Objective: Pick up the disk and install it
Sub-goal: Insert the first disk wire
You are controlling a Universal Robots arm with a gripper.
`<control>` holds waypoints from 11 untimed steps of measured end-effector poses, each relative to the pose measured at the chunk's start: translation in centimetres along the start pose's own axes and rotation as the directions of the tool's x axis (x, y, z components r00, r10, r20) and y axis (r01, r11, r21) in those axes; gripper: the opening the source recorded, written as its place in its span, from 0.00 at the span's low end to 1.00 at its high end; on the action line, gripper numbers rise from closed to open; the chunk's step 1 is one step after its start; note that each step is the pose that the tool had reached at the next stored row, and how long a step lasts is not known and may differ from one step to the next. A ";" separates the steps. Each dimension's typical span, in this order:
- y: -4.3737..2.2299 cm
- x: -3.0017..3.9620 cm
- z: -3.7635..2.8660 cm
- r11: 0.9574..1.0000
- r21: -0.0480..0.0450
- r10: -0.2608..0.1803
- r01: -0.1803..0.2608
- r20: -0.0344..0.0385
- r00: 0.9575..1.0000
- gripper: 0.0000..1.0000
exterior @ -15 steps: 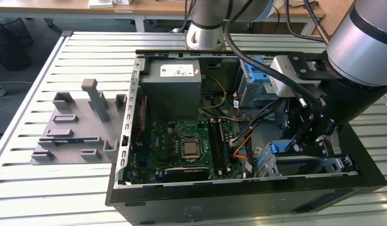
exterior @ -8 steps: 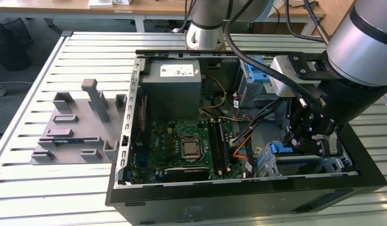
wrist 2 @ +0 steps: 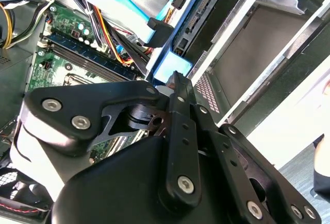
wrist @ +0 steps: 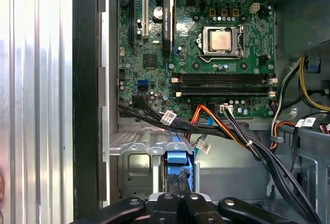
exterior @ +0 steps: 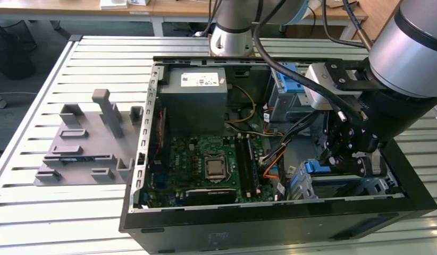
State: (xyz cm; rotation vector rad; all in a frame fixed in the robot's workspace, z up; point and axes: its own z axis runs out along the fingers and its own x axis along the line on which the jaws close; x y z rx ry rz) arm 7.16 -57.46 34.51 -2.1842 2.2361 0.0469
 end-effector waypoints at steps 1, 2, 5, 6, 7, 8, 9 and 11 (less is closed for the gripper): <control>0.00 0.00 0.00 1.000 0.000 0.000 0.000 0.000 1.000 0.11; 0.00 0.00 0.00 1.000 0.000 0.000 0.000 0.000 1.000 0.11; 0.00 0.00 0.01 1.000 0.000 0.000 0.000 0.000 1.000 0.11; 0.00 0.00 0.01 1.000 0.000 0.000 0.000 0.000 1.000 0.11; 0.00 0.00 0.01 1.000 0.000 0.000 0.000 0.000 1.000 0.11; 0.00 0.00 0.01 1.000 0.000 0.000 0.000 0.000 1.000 0.11; -0.05 0.00 0.02 1.000 0.000 0.000 0.000 0.000 1.000 0.11; -0.38 -0.01 0.06 1.000 0.000 0.000 0.000 0.000 1.000 0.11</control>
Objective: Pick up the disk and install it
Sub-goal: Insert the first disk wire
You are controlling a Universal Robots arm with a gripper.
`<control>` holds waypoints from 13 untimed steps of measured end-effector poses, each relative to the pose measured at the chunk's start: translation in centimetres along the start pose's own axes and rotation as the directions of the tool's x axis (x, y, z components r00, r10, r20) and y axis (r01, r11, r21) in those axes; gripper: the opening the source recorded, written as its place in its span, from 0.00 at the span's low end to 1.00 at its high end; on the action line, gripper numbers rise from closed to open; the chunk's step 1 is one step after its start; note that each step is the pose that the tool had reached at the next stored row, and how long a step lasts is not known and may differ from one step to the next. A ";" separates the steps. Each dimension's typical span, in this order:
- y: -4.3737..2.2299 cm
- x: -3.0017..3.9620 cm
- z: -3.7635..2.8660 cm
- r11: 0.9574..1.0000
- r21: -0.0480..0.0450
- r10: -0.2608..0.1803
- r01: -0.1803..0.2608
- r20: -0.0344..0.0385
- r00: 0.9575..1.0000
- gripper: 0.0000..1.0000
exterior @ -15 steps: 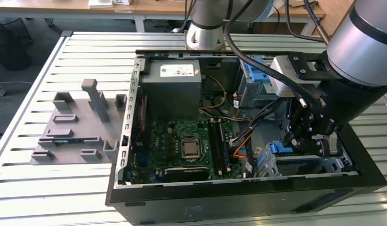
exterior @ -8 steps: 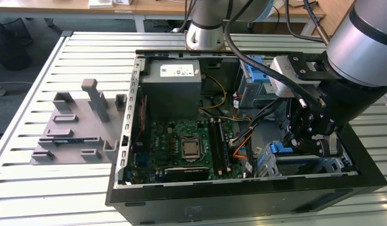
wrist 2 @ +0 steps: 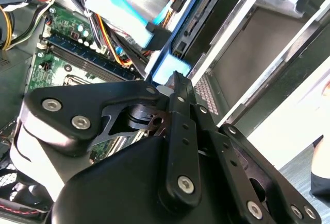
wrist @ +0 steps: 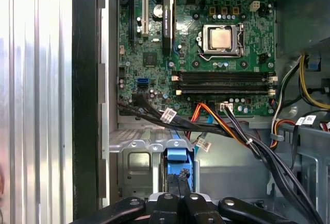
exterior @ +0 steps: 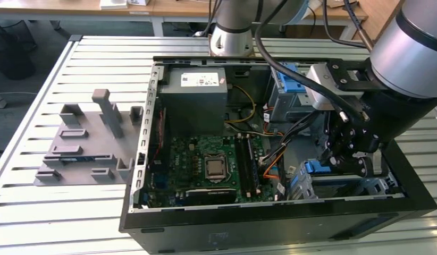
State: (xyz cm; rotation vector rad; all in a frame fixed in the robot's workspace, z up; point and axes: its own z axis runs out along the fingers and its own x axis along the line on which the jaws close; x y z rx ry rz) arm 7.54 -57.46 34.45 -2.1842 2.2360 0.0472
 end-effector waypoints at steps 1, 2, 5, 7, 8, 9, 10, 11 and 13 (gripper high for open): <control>-0.19 -0.01 -0.01 1.000 0.000 0.000 0.000 0.000 1.000 0.11; -0.40 -0.01 0.00 1.000 0.000 0.000 0.000 0.000 1.000 0.11; -0.85 -0.03 -0.01 1.000 0.000 0.000 0.000 0.000 1.000 0.11; -1.19 -0.03 -0.01 1.000 0.000 0.000 0.000 0.000 1.000 0.11; -1.40 -0.04 -0.01 1.000 0.000 0.000 0.000 0.000 1.000 0.11; -1.62 -0.04 -0.02 1.000 0.000 0.000 0.000 0.000 1.000 0.11; -1.83 -0.05 -0.02 1.000 0.000 0.000 0.000 0.000 1.000 0.11; -2.04 -0.05 -0.02 1.000 0.000 0.000 0.000 0.000 1.000 0.11; -2.39 -0.07 -0.02 1.000 0.000 0.000 0.000 0.000 1.000 0.11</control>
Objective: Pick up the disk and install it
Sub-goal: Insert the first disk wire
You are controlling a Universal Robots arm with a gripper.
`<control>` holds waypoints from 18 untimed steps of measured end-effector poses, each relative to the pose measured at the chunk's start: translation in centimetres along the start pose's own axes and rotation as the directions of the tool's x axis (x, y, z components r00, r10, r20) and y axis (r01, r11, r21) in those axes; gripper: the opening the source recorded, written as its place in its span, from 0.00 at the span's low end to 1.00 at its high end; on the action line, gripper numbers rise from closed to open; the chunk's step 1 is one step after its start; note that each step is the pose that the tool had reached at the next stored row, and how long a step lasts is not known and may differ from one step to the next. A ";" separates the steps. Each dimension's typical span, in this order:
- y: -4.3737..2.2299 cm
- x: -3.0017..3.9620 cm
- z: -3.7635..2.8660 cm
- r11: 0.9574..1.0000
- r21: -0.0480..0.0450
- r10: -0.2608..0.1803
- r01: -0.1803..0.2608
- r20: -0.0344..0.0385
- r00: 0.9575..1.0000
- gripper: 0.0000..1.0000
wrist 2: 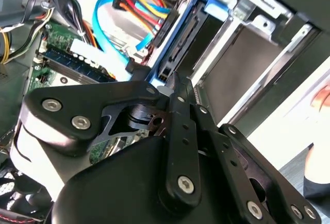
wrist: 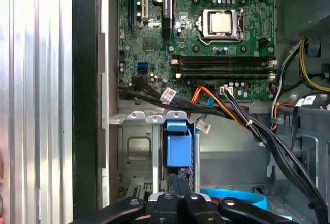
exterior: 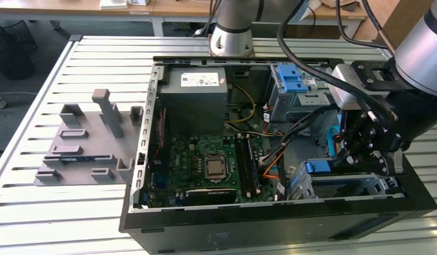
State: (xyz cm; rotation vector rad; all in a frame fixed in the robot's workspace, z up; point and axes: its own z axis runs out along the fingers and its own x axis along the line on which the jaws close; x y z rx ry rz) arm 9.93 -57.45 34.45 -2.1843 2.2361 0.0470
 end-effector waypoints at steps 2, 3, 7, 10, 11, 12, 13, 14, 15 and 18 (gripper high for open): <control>-0.27 -0.01 -0.02 1.000 0.000 0.000 0.000 0.000 1.000 0.11; -0.33 -0.01 -0.05 1.000 0.000 0.000 0.000 0.000 1.000 0.11; -0.44 -0.03 -0.33 1.000 0.000 0.000 0.000 0.000 1.000 0.11; -0.59 -0.05 -0.67 1.000 0.000 0.000 0.000 0.000 1.000 0.11; -0.66 -0.05 -0.75 1.000 0.000 0.000 0.000 0.000 1.000 0.11; -0.74 -0.05 -0.80 1.000 0.000 0.000 0.000 0.000 1.000 0.11; -0.83 -0.06 -0.84 1.000 0.000 0.000 0.000 0.000 1.000 0.11; -0.94 -0.07 -0.88 1.000 0.000 0.000 0.000 0.000 1.000 0.11; -1.07 -0.09 -0.89 1.000 0.000 0.000 0.000 0.000 1.000 0.11; -1.48 -0.12 -0.90 1.000 0.000 0.000 0.000 0.000 1.000 0.11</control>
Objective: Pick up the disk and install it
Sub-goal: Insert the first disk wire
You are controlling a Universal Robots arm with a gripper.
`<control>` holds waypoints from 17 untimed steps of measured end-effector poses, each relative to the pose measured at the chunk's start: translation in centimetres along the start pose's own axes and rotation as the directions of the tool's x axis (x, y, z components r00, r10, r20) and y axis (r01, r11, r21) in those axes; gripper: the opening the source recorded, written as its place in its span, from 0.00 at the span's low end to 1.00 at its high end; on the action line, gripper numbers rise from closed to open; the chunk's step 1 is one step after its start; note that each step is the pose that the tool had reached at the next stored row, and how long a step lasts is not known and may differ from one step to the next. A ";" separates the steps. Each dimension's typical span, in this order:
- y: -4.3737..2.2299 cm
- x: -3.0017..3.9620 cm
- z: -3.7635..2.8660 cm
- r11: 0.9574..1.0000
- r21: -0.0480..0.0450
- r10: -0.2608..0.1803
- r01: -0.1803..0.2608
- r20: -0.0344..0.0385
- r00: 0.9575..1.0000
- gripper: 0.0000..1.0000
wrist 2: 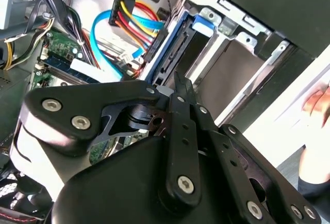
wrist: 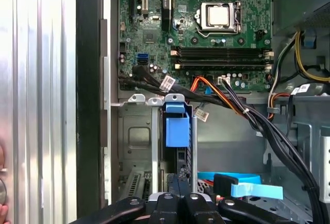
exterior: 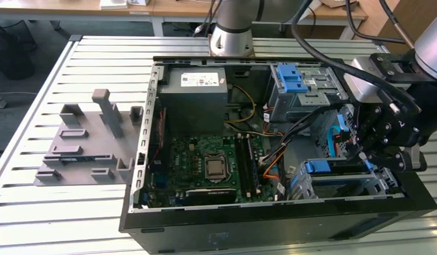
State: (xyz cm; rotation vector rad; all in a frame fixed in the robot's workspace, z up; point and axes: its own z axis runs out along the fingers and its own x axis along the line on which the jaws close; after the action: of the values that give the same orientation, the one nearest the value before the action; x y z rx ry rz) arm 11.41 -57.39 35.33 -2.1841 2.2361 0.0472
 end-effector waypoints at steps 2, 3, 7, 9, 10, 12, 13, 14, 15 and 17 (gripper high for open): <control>-0.23 -0.02 -0.02 1.000 0.000 0.000 0.000 0.000 1.000 0.11; -0.30 -0.04 -0.05 1.000 0.000 0.000 0.000 0.000 1.000 0.11; -0.45 -0.12 -0.51 1.000 0.000 0.000 0.000 0.000 1.000 0.11; -0.47 -0.15 -0.71 1.000 0.001 0.000 0.000 0.000 1.000 0.11; -0.48 -0.16 -0.73 1.000 0.003 0.000 0.000 0.001 1.000 0.11; -0.48 -0.16 -0.73 1.000 0.012 -0.001 0.000 0.004 1.000 0.11; -0.48 -0.18 -0.74 1.000 0.018 -0.001 0.001 0.007 1.000 0.11; -0.48 -0.19 -0.75 1.000 0.023 -0.001 0.001 0.009 1.000 0.11; -0.48 -0.22 -0.75 1.000 0.027 -0.001 0.001 0.011 1.000 0.11; -0.47 -0.34 -0.75 0.999 0.033 -0.001 0.001 0.011 1.000 0.11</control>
State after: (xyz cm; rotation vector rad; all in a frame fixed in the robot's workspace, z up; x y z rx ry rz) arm 11.90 -57.09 36.09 -2.1634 2.2134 0.0221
